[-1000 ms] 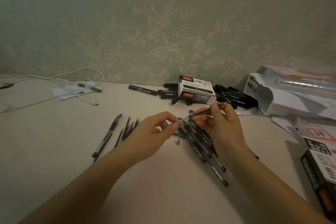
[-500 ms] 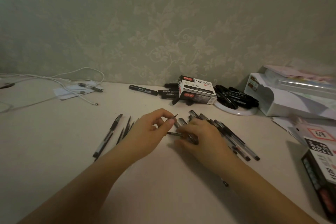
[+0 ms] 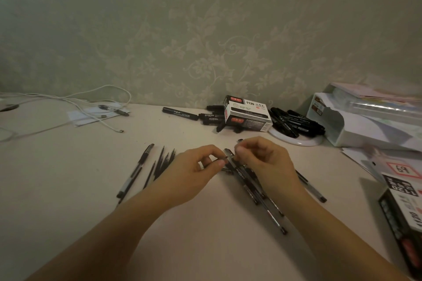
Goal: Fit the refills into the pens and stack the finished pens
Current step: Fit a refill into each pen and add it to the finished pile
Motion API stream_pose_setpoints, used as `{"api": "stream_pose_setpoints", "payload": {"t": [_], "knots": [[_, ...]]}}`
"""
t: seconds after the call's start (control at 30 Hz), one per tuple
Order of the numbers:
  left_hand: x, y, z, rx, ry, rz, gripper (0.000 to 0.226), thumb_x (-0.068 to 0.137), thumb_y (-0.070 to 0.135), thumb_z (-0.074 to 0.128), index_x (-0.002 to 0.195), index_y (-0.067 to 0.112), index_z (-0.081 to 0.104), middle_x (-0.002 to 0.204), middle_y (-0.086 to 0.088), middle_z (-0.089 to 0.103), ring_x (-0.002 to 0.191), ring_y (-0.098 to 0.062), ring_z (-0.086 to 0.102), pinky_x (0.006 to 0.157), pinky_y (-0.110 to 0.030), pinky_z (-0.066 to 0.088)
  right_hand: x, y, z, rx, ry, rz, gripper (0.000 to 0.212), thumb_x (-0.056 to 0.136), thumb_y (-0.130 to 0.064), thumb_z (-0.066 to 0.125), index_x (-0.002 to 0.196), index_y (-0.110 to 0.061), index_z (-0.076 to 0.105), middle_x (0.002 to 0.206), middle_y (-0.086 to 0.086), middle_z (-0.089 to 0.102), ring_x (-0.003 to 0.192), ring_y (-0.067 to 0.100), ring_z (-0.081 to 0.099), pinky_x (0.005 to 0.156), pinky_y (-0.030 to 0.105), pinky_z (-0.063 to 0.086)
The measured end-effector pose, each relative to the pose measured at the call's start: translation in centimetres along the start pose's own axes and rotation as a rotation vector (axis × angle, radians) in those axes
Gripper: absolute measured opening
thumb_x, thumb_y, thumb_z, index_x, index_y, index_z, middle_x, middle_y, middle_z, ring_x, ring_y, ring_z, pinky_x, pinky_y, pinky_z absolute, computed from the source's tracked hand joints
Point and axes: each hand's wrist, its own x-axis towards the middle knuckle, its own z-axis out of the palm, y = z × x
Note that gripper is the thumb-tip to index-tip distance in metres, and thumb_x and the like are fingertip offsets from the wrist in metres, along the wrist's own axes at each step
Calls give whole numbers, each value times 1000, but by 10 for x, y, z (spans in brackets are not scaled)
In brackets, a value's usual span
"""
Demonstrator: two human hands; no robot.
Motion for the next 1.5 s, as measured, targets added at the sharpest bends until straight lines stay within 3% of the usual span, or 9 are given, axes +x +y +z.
{"api": "stream_pose_setpoints", "payload": {"t": [0.23, 0.4, 0.53, 0.7, 0.8, 0.93, 1.13, 1.33, 1.5], "knots": [[-1, 1, -2, 70, -9, 41, 10, 93, 39, 56, 97, 41, 64, 67, 9, 56, 49, -1, 44, 52, -11, 37, -1, 4, 3, -62, -153, -34, 11, 89, -13, 70, 94, -23, 73, 88, -3, 75, 84, 12, 72, 79, 25, 58], [-2, 6, -2, 270, -43, 120, 20, 98, 29, 47, 109, 31, 64, 81, 14, 58, 76, 1, 52, 63, -12, 35, 0, 5, 0, -73, -173, -35, 17, 86, -8, 73, 93, -23, 74, 84, -6, 76, 82, 8, 72, 74, 15, 54], [-2, 8, -3, 359, -34, 179, 25, 100, 23, 42, 113, 30, 62, 81, 13, 53, 81, -2, 47, 68, -14, 32, 0, 7, -2, -204, -164, -72, 6, 91, -23, 69, 90, -28, 72, 82, -9, 74, 77, 4, 69, 71, 15, 52], [-1, 8, -2, 413, -28, 238, 24, 99, 27, 46, 117, 31, 61, 86, 16, 53, 84, 0, 44, 73, -10, 31, -2, 7, 0, -335, -138, -132, 38, 97, -43, 52, 66, -23, 60, 57, -5, 55, 54, 4, 48, 56, 24, 43], [-2, 8, -1, 428, -7, 238, 23, 98, 29, 48, 117, 33, 60, 86, 21, 50, 86, 3, 44, 74, -8, 31, -2, 7, 0, -341, -129, -125, 40, 94, -53, 47, 68, -25, 61, 57, -12, 55, 54, 3, 49, 54, 16, 41], [-2, 8, -2, 407, 13, 216, 25, 98, 28, 48, 119, 34, 60, 89, 21, 51, 88, 1, 45, 75, -13, 33, -1, 10, -2, -296, -190, -110, 4, 94, -35, 63, 92, -32, 64, 81, -9, 69, 73, 6, 63, 65, 19, 52], [-3, 11, 0, 423, -7, 250, 22, 98, 28, 50, 116, 32, 62, 91, 15, 56, 86, -1, 45, 75, -12, 33, -2, 9, -1, -281, -195, -101, 43, 95, -53, 48, 68, -22, 61, 52, -8, 55, 48, 3, 50, 50, 15, 41], [-2, 10, -3, 385, 34, 221, 24, 97, 27, 51, 118, 31, 62, 93, 17, 55, 89, 0, 46, 75, -10, 33, -1, 10, -3, -282, -198, -106, 13, 95, -38, 59, 86, -30, 64, 72, -5, 67, 66, 14, 61, 61, 26, 52], [-2, 11, -2, 387, 27, 254, 23, 97, 26, 52, 115, 30, 65, 92, 13, 60, 85, 0, 46, 75, -9, 32, -1, 8, -2, -275, -194, -101, 33, 99, -36, 52, 69, -23, 57, 54, -11, 49, 53, 4, 44, 54, 22, 39]]}}
